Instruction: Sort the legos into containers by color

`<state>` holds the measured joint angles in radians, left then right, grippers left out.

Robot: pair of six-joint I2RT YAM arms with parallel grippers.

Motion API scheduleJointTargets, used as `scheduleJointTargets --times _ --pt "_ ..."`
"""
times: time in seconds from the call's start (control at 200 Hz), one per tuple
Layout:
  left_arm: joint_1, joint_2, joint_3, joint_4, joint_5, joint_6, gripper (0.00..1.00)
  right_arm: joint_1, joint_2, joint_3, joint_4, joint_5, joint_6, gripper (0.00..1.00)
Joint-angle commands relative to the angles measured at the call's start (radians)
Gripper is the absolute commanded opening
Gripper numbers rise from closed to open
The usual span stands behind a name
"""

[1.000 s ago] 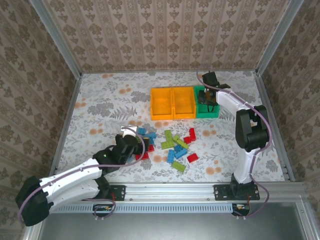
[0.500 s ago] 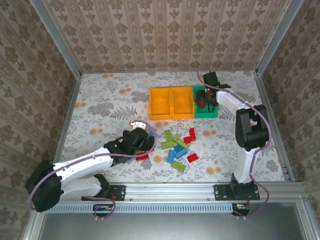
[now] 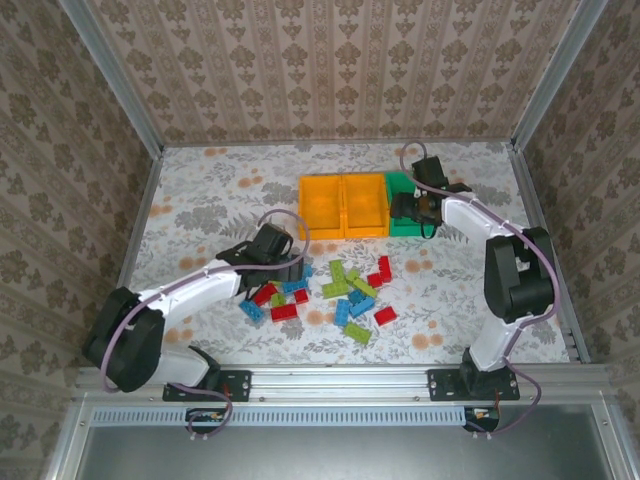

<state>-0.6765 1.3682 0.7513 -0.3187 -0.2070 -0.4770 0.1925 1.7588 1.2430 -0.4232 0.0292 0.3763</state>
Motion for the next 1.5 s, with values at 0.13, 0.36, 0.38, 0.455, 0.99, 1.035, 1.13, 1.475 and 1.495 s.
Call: scheduleJointTargets --times 0.13,0.36,0.38,0.455,0.99,1.035,1.13,1.475,1.495 --pt "0.045 0.079 0.074 -0.019 0.100 0.055 0.98 0.017 -0.086 -0.069 0.018 -0.027 0.015 0.80" --pt "0.101 0.161 0.108 -0.034 0.140 0.083 0.90 0.094 -0.155 -0.127 -0.002 0.024 -0.009 0.80" --pt "0.105 0.167 0.111 -0.037 0.141 0.086 0.89 0.103 -0.162 -0.131 -0.005 0.029 -0.009 0.80" --pt "0.118 0.188 0.115 -0.035 0.154 0.100 0.88 0.126 -0.185 -0.152 -0.010 0.042 -0.007 0.81" --pt "0.158 0.330 0.166 0.006 0.216 0.177 0.74 0.177 -0.282 -0.320 -0.041 -0.003 0.021 0.78" --pt "0.160 0.337 0.169 0.010 0.222 0.178 0.70 0.188 -0.279 -0.328 -0.041 -0.010 0.025 0.77" --pt "0.164 0.345 0.165 0.024 0.230 0.179 0.63 0.216 -0.268 -0.334 -0.040 -0.016 0.033 0.76" --pt "0.169 0.298 0.177 0.014 0.230 0.169 0.49 0.286 -0.163 -0.321 -0.033 0.022 0.046 0.74" --pt "0.169 0.286 0.181 0.008 0.228 0.167 0.50 0.287 -0.158 -0.319 -0.033 0.026 0.043 0.73"
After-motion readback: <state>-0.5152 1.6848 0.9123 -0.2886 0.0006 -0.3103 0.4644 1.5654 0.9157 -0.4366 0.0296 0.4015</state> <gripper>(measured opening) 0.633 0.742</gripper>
